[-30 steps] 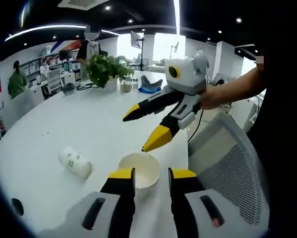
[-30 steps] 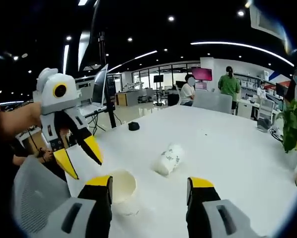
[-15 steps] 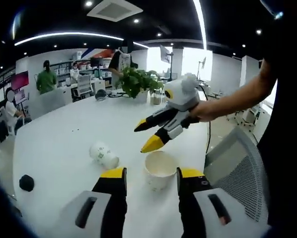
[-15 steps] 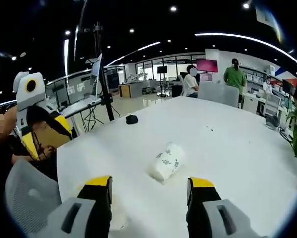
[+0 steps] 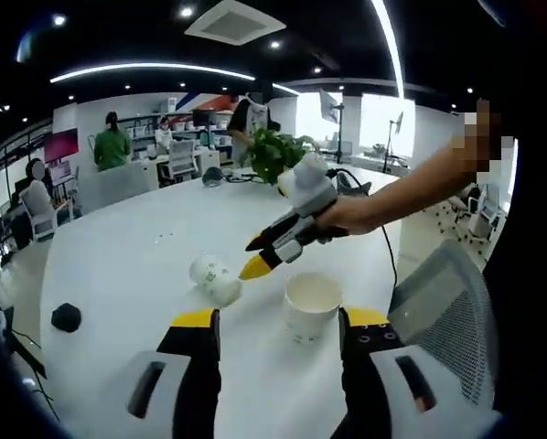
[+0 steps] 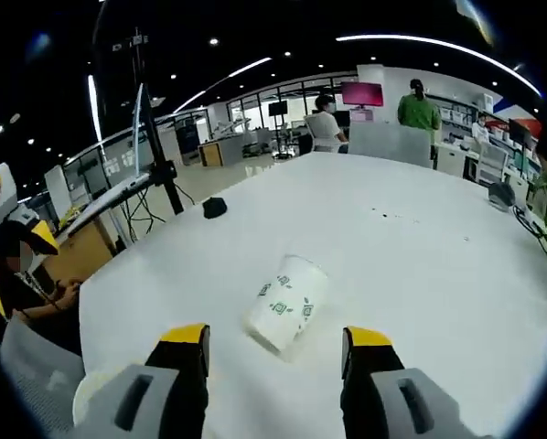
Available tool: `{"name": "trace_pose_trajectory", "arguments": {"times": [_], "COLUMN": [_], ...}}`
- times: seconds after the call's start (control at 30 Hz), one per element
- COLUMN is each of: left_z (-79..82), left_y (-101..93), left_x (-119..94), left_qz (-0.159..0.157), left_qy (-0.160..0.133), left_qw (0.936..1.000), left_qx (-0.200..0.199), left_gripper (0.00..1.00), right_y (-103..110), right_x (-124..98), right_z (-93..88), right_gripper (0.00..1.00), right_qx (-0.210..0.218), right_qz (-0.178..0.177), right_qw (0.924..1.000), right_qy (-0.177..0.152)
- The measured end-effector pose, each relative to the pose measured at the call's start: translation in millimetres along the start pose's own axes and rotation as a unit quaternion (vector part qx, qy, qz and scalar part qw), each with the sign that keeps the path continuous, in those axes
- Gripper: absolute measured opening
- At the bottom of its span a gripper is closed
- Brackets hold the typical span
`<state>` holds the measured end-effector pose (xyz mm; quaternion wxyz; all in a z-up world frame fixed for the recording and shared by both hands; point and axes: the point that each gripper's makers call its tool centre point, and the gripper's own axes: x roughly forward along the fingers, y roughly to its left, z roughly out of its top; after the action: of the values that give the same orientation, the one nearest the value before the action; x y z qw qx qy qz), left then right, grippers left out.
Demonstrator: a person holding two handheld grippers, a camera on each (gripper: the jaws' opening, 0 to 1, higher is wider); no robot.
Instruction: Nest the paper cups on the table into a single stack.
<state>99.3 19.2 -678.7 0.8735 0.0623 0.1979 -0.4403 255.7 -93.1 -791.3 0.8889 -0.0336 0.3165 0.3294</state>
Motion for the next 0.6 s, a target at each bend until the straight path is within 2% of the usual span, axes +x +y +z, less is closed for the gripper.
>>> {"name": "trace_pose_trajectory", "arguments": {"times": [0.2,0.6], "left_z": [-3.6,-9.7], "left_y": [1.1,4.4], "left_x": [-2,-5], "left_qz": [0.005,0.016], "left_qy": [0.004,0.005], "left_qw": [1.0,0.9998], "left_qx": [-0.002,-0.01], "left_gripper": [0.53,0.53], "right_y": [-8,-5], "right_x": [22,47], "right_z": [0.7,-3.6], "right_gripper": [0.58,0.56], "right_qx": [0.018,0.035], "right_qz": [-0.018,-0.032], "right_qw": [0.9994,0.9983], "right_qy": [0.021,0.034]}}
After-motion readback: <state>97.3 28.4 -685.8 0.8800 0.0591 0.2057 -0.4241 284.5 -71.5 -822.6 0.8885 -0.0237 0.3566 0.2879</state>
